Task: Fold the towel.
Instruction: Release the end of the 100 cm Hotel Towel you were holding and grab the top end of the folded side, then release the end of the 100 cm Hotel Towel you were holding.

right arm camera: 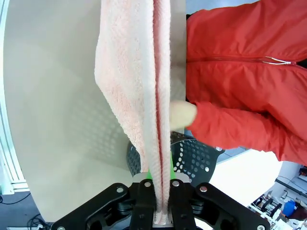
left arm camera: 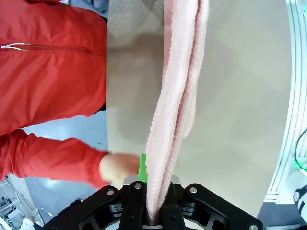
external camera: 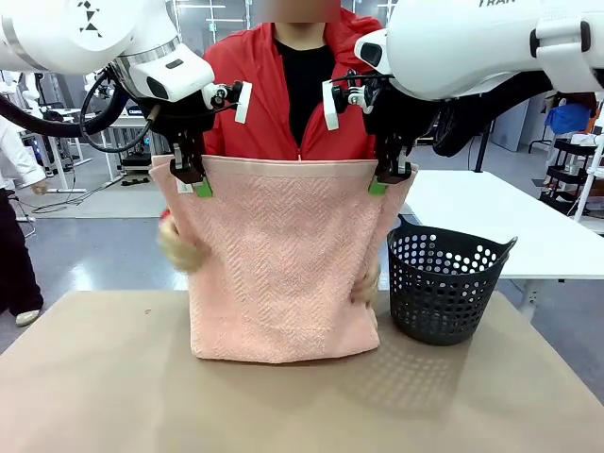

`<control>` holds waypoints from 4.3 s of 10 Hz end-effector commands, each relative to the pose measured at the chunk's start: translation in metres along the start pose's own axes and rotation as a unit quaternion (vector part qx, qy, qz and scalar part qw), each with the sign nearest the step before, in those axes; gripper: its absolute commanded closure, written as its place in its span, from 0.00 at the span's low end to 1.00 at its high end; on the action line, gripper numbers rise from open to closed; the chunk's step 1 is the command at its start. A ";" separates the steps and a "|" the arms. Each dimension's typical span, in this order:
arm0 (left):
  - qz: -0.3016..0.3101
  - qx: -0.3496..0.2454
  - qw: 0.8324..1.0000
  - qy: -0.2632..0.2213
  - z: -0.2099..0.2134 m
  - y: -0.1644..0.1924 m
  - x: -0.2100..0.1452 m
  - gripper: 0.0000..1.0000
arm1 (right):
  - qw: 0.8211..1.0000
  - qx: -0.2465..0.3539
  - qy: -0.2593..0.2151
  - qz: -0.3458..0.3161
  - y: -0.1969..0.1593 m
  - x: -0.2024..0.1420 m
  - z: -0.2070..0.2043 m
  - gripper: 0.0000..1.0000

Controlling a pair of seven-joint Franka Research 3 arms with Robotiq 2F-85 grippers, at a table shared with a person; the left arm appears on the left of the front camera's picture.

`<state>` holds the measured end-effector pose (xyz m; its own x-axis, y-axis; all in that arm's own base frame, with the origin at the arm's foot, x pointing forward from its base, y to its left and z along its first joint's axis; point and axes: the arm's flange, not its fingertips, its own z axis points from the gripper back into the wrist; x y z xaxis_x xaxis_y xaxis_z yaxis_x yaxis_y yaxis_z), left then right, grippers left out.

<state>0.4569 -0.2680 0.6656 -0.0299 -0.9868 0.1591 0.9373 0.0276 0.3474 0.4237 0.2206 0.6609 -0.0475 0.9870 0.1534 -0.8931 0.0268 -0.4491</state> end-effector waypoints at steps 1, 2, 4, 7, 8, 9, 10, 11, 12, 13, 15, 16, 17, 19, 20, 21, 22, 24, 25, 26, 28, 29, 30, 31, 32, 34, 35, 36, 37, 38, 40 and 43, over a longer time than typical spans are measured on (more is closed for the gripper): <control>-0.003 0.003 1.000 0.001 0.003 0.001 0.000 1.00 | 1.000 -0.004 0.002 0.001 0.000 -0.002 0.004 1.00; -0.003 0.003 1.000 0.001 0.003 0.001 0.000 1.00 | 1.000 -0.004 0.002 0.001 0.000 -0.002 0.004 1.00; -0.003 0.003 1.000 0.001 0.003 0.001 0.000 1.00 | 1.000 -0.004 0.002 0.001 0.000 -0.002 0.004 1.00; -0.003 0.003 1.000 0.001 0.003 0.001 0.000 1.00 | 1.000 -0.004 0.002 0.001 0.000 -0.002 0.004 1.00; -0.003 0.003 1.000 0.001 0.003 0.001 0.000 1.00 | 1.000 -0.004 0.002 0.001 0.000 -0.002 0.004 1.00; -0.003 0.003 1.000 0.001 0.003 0.001 0.000 1.00 | 1.000 -0.004 0.002 0.001 0.000 -0.002 0.004 1.00; -0.003 0.003 1.000 0.001 0.003 0.001 0.000 1.00 | 1.000 -0.004 0.002 0.001 0.000 -0.002 0.004 1.00; -0.003 0.003 1.000 0.001 0.003 0.001 0.000 1.00 | 1.000 -0.004 0.002 0.001 0.000 -0.002 0.004 1.00; -0.003 0.003 1.000 0.001 0.003 0.001 0.000 1.00 | 1.000 -0.004 0.002 0.001 0.000 -0.002 0.004 1.00; -0.003 0.003 1.000 0.001 0.003 0.001 0.000 1.00 | 1.000 -0.004 0.002 0.001 0.000 -0.002 0.004 1.00; -0.003 0.003 1.000 0.001 0.003 0.001 0.000 1.00 | 1.000 -0.004 0.002 0.001 0.000 -0.002 0.004 1.00; -0.003 0.003 1.000 0.001 0.003 0.001 0.000 1.00 | 1.000 -0.004 0.002 0.001 0.000 -0.002 0.004 1.00; -0.003 0.003 1.000 0.001 0.003 0.001 0.000 1.00 | 1.000 -0.004 0.002 0.001 0.000 -0.002 0.004 1.00; -0.003 0.003 1.000 0.001 0.003 0.001 0.000 1.00 | 1.000 -0.004 0.002 0.001 0.000 -0.002 0.004 1.00; -0.003 0.003 1.000 0.001 0.003 0.001 0.000 1.00 | 1.000 -0.004 0.002 0.001 0.000 -0.002 0.004 1.00; -0.003 0.003 1.000 0.001 0.003 0.001 0.000 1.00 | 1.000 -0.004 0.002 0.001 0.000 -0.002 0.004 1.00; -0.003 0.003 1.000 0.001 0.003 0.001 0.000 1.00 | 1.000 -0.004 0.002 0.001 0.000 -0.002 0.004 1.00; -0.003 0.003 1.000 0.001 0.003 0.001 0.000 1.00 | 1.000 -0.004 0.002 0.001 0.000 -0.002 0.004 1.00; -0.003 0.003 1.000 0.001 0.003 0.001 0.000 1.00 | 1.000 -0.004 0.002 0.001 0.000 -0.002 0.004 1.00; -0.003 0.003 1.000 0.001 0.003 0.001 0.000 1.00 | 1.000 -0.004 0.002 0.001 0.000 -0.002 0.004 1.00; -0.003 0.003 1.000 0.001 0.003 0.001 0.000 1.00 | 1.000 -0.004 0.002 0.001 0.000 -0.002 0.004 1.00; -0.003 0.003 1.000 0.001 0.003 0.001 0.000 1.00 | 1.000 -0.004 0.002 0.001 0.000 -0.002 0.004 1.00; -0.003 0.003 1.000 0.001 0.003 0.001 0.000 1.00 | 1.000 -0.004 0.002 0.001 0.000 -0.002 0.004 1.00; -0.003 0.003 1.000 0.001 0.003 0.001 0.000 1.00 | 1.000 -0.004 0.002 0.001 0.000 -0.002 0.004 1.00; -0.003 0.003 1.000 0.001 0.003 0.001 0.000 1.00 | 1.000 -0.004 0.002 0.001 0.000 -0.002 0.004 1.00; -0.003 0.003 1.000 0.001 0.003 0.001 0.000 1.00 | 1.000 -0.004 0.002 0.001 0.000 -0.002 0.004 1.00; -0.003 0.003 1.000 0.001 0.003 0.001 0.000 1.00 | 1.000 -0.004 0.002 0.001 0.000 -0.002 0.004 1.00; -0.003 0.003 1.000 0.001 0.003 0.001 0.000 1.00 | 1.000 -0.004 0.002 0.001 0.000 -0.002 0.004 1.00; -0.003 0.003 1.000 0.001 0.003 0.001 0.000 1.00 | 1.000 -0.004 0.002 0.001 0.000 -0.002 0.004 1.00; -0.003 0.003 1.000 0.001 0.003 0.001 0.000 1.00 | 1.000 -0.004 0.002 0.001 0.000 -0.002 0.004 1.00; -0.003 0.003 1.000 0.001 0.003 0.001 0.000 1.00 | 1.000 -0.004 0.002 0.001 0.000 -0.002 0.004 1.00; -0.003 0.003 1.000 0.001 0.003 0.001 0.000 1.00 | 1.000 -0.004 0.002 0.001 0.000 -0.002 0.004 1.00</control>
<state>0.4562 -0.2692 0.6661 -0.0324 -0.9867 0.1590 0.9371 0.0253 0.3481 0.4235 0.2203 0.6613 -0.0473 0.9870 0.1536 -0.8927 0.0272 -0.4498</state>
